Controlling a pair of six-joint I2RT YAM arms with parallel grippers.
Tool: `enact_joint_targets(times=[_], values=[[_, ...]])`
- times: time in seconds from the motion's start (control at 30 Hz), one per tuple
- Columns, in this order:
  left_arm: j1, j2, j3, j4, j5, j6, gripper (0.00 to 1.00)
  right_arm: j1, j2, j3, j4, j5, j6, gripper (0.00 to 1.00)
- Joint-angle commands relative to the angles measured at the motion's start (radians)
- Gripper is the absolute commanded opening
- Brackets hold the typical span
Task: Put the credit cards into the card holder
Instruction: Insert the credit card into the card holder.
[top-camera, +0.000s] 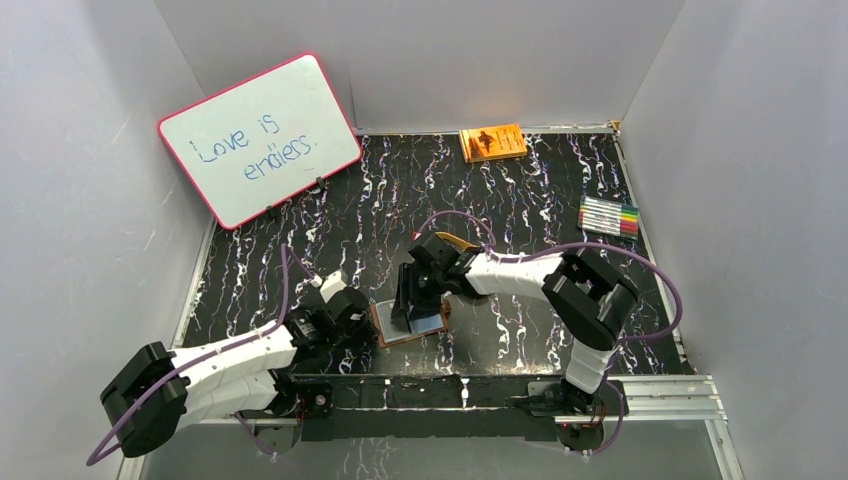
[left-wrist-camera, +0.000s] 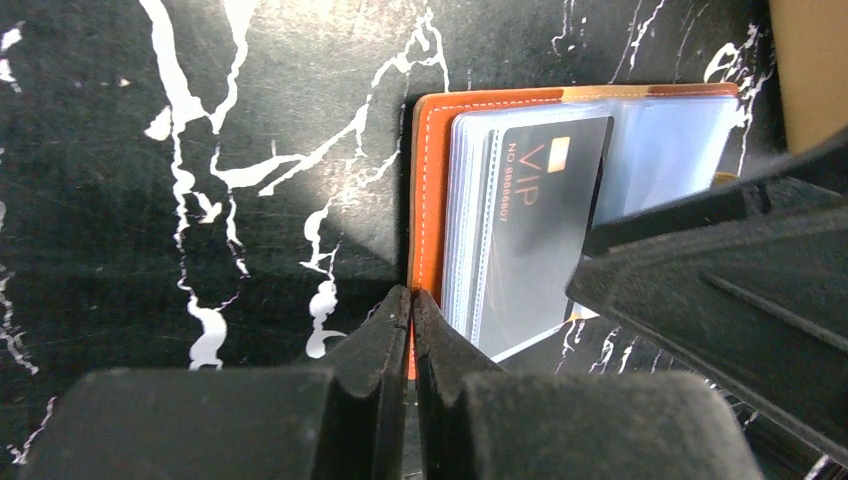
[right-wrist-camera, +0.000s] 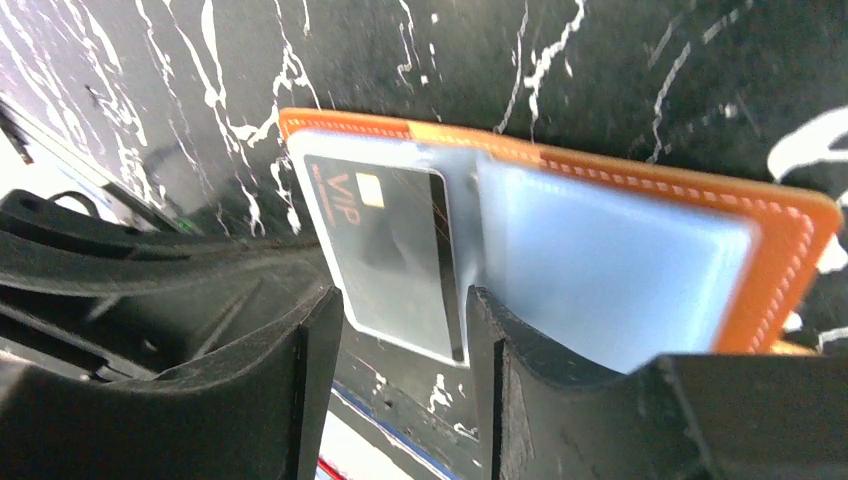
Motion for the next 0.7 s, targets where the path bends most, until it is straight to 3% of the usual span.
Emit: enact_joint_targets(times=[0.0, 0.3, 0.53, 0.67], values=[[-0.004, -0.032, 0.014, -0.128, -0.055, 0.032, 0.05, 0.016, -0.082, 0.026, -0.111, 0.057, -0.036, 0.58], [-0.004, -0.071, 0.069, -0.218, -0.086, 0.060, 0.16, 0.016, -0.186, 0.078, -0.223, 0.138, -0.090, 0.61], [-0.004, -0.145, 0.166, -0.328, -0.124, 0.113, 0.42, -0.019, -0.342, 0.165, -0.371, 0.412, -0.207, 0.61], [-0.004, -0.166, 0.228, -0.398, -0.157, 0.157, 0.57, -0.087, -0.449, 0.108, -0.314, 0.515, -0.276, 0.66]])
